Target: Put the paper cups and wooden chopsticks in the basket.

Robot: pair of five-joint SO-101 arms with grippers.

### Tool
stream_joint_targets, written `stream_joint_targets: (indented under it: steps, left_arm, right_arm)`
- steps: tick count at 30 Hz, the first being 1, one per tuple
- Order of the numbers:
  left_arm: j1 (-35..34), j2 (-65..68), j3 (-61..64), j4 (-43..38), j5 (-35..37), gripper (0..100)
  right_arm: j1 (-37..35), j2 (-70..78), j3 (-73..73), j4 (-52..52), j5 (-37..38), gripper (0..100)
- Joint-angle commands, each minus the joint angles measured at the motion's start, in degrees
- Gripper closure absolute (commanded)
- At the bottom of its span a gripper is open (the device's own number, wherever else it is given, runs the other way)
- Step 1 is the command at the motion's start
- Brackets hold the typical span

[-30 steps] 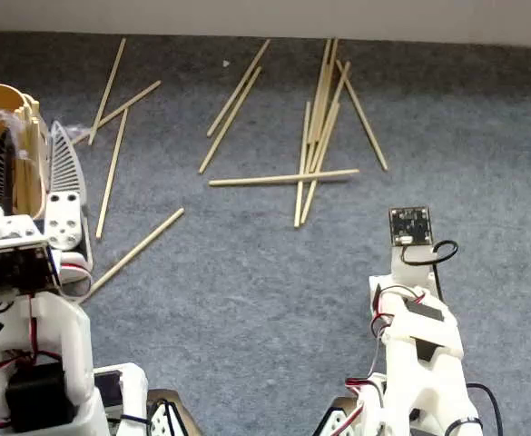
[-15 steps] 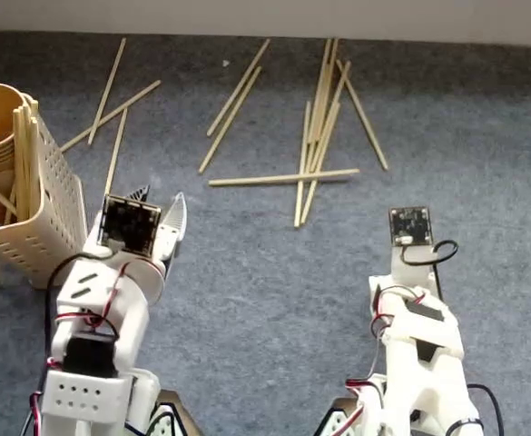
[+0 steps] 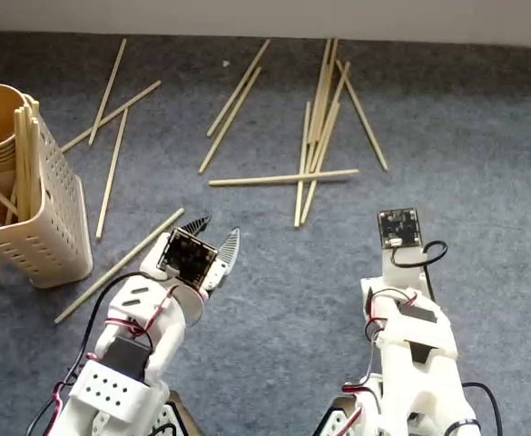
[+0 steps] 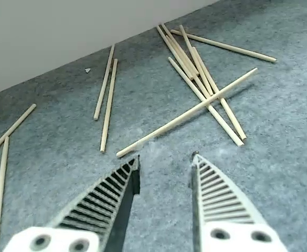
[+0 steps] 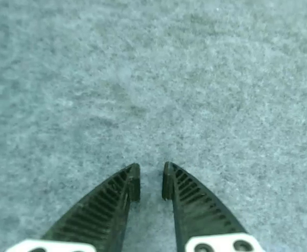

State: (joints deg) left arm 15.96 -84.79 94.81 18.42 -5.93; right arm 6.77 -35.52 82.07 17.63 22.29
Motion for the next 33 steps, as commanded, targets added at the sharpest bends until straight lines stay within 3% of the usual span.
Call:
stream_joint_targets:
  steps: [1,4,8,11,16,22,33]
  left_arm:
    - [0.84,-0.4,0.48,-2.55,0.18,82]
    - [0.84,-0.4,1.54,-4.13,0.18,82]
    - [1.01,-0.31,1.54,-4.13,0.18,82]
    - [1.19,-0.31,1.54,-4.13,0.18,82]
    - [1.19,-0.31,1.54,-4.13,0.18,82]
    - [1.27,-0.31,1.54,-4.13,0.18,82]
    - [1.36,-0.31,1.54,-3.96,0.18,82]
  right_arm:
    - [-0.4,-1.01,-1.01,-0.57,0.7,91.8]
    - [0.57,0.13,-10.15,0.57,0.44,91.6]
    - [2.15,7.25,-35.56,13.49,-5.98,83.7]
    - [1.63,19.03,-57.54,23.25,-10.37,76.9]
    - [-4.09,40.92,-82.51,26.59,-17.67,76.1]
    - [-10.95,57.54,-95.34,26.59,-23.21,76.1]
    - [-16.13,61.76,-96.48,26.33,-26.29,76.1]
